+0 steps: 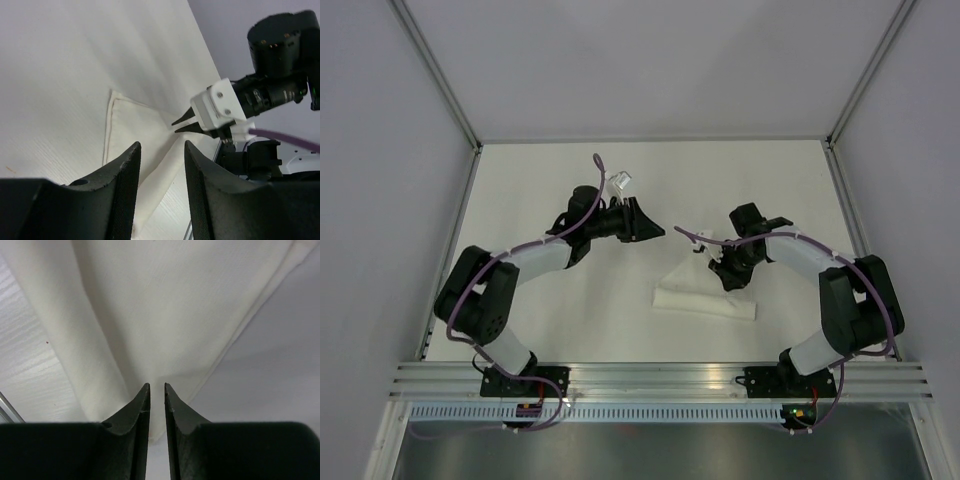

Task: Fold the napkin, place the utensils inside, and roll it up
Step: Roll the napkin at the center of the board.

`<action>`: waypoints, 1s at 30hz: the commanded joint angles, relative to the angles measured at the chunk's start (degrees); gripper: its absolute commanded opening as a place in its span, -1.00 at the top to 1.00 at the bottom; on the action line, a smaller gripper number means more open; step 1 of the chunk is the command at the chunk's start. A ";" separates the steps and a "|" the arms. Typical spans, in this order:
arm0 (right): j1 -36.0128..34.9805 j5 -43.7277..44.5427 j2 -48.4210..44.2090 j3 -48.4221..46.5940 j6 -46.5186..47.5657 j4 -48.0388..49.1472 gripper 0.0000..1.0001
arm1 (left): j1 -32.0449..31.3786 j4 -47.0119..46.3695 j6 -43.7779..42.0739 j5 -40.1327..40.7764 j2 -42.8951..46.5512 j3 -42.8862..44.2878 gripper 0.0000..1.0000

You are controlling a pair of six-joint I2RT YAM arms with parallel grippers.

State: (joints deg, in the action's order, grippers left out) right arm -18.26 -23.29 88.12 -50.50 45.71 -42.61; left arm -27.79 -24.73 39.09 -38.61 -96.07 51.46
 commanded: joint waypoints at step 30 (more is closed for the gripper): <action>4.98 0.62 0.39 -19.19 -8.36 -7.75 0.33 | -39.62 6.98 -44.53 34.47 7.13 -6.02 -0.25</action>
State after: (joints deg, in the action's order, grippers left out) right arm -14.85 -22.48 87.72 -66.52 38.63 -49.12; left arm -66.04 -18.81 5.32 -11.60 -88.03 45.65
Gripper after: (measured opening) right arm 0.339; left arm 0.619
